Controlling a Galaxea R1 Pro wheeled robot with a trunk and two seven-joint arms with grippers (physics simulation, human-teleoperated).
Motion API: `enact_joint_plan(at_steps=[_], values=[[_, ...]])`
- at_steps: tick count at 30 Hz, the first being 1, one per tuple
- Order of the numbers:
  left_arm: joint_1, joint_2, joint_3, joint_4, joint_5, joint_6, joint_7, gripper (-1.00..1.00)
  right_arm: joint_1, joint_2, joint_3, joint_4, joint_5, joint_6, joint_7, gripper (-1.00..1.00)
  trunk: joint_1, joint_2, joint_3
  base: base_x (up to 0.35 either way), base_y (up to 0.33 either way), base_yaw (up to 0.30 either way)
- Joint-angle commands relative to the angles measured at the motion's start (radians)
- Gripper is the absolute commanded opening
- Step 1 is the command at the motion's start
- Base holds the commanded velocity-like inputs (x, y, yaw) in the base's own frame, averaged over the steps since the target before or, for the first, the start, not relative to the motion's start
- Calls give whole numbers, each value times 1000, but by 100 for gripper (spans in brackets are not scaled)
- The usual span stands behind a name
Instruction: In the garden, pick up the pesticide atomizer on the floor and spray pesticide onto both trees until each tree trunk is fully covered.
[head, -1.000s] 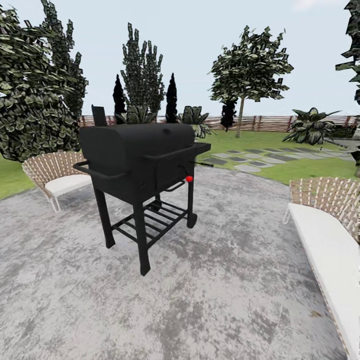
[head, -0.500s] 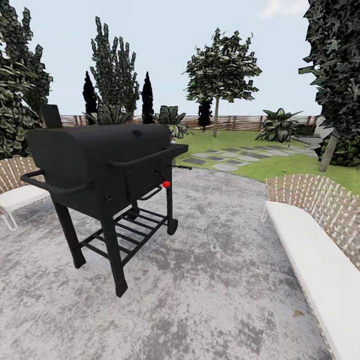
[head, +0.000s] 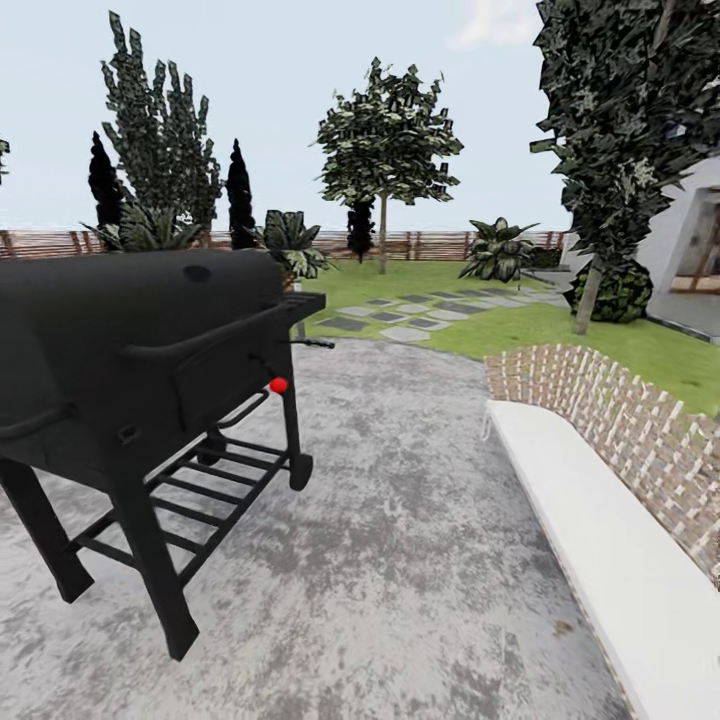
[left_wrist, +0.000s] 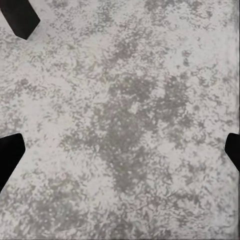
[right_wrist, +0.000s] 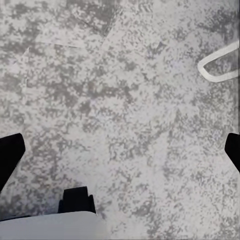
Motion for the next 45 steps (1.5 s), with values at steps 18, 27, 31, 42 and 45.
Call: enact_joint_plan(at_steps=[18,27,31,42,45], values=[[0,1,0,0,-1,0,0,100,0,0,0,0,0,1,0,100,0,0,0,350,0,-42],[0,2,0,16,-1,-1,0,100,0,0,0,0,0,1,0,100,0,0,0,350,0,-45],[0,2,0,18,-2,-1,0,100,0,0,0,0,1,1,0,100,0,0,0,350,0,-237],[0,2,0,18,-2,-2,0,100,0,0,0,0,-1,1,0,100,0,0,0,350,0,-149],[0,2,0,18,-2,-2,0,100,0,0,0,0,0,1,0,100,0,0,0,350,0,-48]])
